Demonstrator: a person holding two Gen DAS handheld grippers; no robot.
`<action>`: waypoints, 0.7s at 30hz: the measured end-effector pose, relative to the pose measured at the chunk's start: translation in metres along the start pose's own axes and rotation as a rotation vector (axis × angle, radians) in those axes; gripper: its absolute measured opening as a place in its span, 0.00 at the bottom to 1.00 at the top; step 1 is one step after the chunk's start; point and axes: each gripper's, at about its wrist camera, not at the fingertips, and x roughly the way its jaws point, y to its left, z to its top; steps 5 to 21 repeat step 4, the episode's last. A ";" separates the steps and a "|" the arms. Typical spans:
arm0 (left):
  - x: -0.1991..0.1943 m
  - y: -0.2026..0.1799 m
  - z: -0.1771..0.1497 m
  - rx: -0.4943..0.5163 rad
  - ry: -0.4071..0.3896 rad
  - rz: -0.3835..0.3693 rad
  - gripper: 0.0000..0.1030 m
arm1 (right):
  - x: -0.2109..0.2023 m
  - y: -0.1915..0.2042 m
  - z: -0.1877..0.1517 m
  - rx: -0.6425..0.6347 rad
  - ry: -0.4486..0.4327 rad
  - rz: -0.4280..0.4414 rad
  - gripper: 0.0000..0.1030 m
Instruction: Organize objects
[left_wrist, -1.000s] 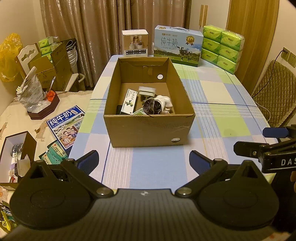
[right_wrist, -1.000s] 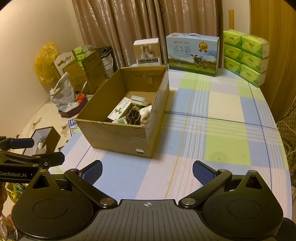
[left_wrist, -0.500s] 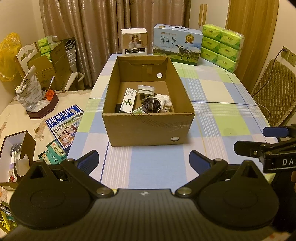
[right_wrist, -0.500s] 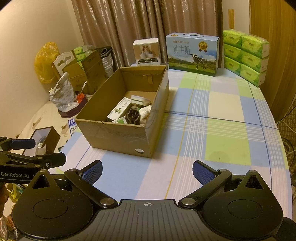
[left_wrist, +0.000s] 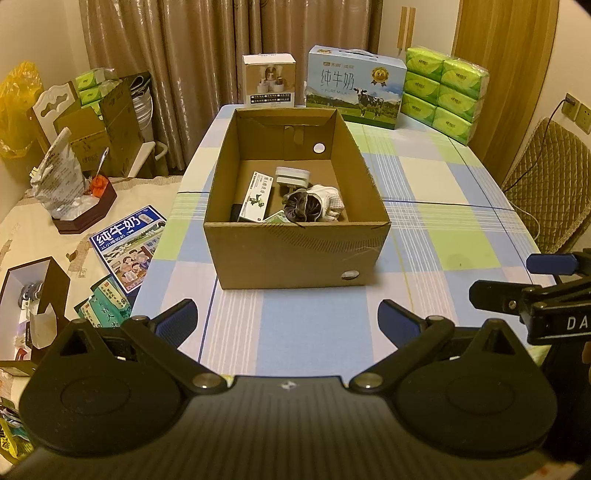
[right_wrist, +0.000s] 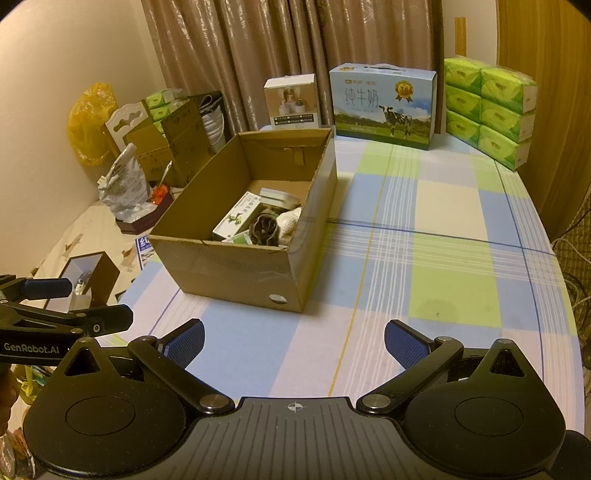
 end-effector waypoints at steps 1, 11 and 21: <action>0.000 0.000 0.000 0.000 -0.001 -0.002 0.99 | 0.000 -0.001 0.000 0.000 0.000 0.000 0.98; 0.000 0.001 -0.001 -0.006 -0.014 -0.014 0.99 | 0.000 -0.001 0.000 0.001 -0.001 -0.001 0.98; 0.000 0.001 -0.001 -0.006 -0.014 -0.014 0.99 | 0.000 -0.001 0.000 0.001 -0.001 -0.001 0.98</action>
